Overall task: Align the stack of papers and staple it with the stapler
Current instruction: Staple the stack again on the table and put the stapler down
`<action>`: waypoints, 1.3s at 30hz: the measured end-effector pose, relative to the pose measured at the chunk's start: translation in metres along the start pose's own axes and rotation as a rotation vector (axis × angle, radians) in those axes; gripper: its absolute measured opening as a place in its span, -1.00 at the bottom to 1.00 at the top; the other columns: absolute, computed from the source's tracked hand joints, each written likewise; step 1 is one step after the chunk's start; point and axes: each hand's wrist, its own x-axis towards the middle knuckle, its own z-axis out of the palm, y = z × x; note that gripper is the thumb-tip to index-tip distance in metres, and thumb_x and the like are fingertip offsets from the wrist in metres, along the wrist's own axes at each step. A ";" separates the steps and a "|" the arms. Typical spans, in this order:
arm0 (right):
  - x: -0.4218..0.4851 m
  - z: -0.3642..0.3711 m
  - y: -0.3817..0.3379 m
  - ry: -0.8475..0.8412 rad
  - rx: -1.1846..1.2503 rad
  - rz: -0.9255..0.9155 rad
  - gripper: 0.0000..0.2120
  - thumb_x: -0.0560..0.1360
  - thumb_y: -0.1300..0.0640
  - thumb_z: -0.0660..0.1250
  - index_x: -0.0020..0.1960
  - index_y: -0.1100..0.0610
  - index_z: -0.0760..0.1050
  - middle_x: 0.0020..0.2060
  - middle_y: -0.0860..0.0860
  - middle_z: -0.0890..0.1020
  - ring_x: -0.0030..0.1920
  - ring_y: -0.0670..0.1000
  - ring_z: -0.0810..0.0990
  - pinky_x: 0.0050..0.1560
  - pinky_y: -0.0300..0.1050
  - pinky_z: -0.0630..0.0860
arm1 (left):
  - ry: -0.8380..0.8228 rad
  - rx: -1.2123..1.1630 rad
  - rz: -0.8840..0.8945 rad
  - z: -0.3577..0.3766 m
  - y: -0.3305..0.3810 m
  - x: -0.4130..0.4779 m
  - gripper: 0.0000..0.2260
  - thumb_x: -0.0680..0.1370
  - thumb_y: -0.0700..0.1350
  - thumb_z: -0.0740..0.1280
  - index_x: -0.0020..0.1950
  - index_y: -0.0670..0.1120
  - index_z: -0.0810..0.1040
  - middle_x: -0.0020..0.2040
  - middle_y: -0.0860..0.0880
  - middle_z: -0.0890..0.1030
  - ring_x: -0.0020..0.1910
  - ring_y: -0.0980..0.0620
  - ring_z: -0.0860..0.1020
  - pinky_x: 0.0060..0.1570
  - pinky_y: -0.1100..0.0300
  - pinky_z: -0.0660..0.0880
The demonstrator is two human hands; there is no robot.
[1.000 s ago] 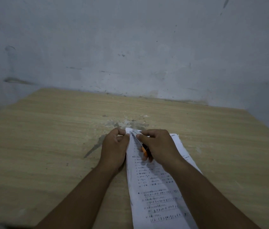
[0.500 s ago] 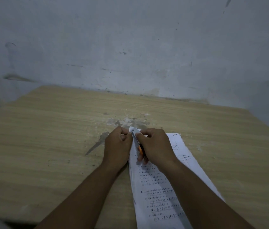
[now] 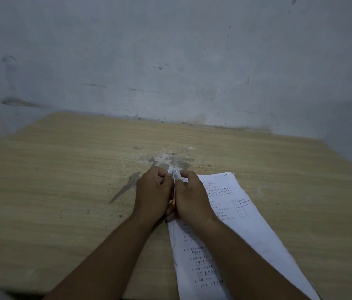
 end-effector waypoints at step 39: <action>0.016 -0.011 -0.004 0.004 -0.169 -0.077 -0.89 0.60 0.05 0.19 0.05 0.02 0.47 -0.24 0.10 0.65 -0.48 0.13 0.66 -0.37 -0.07 0.59 | 0.016 -0.028 -0.019 -0.001 -0.001 0.002 -0.84 0.54 -0.12 0.32 -0.20 -0.16 0.55 -0.29 -0.14 0.66 -0.29 -0.12 0.61 -0.30 0.05 0.51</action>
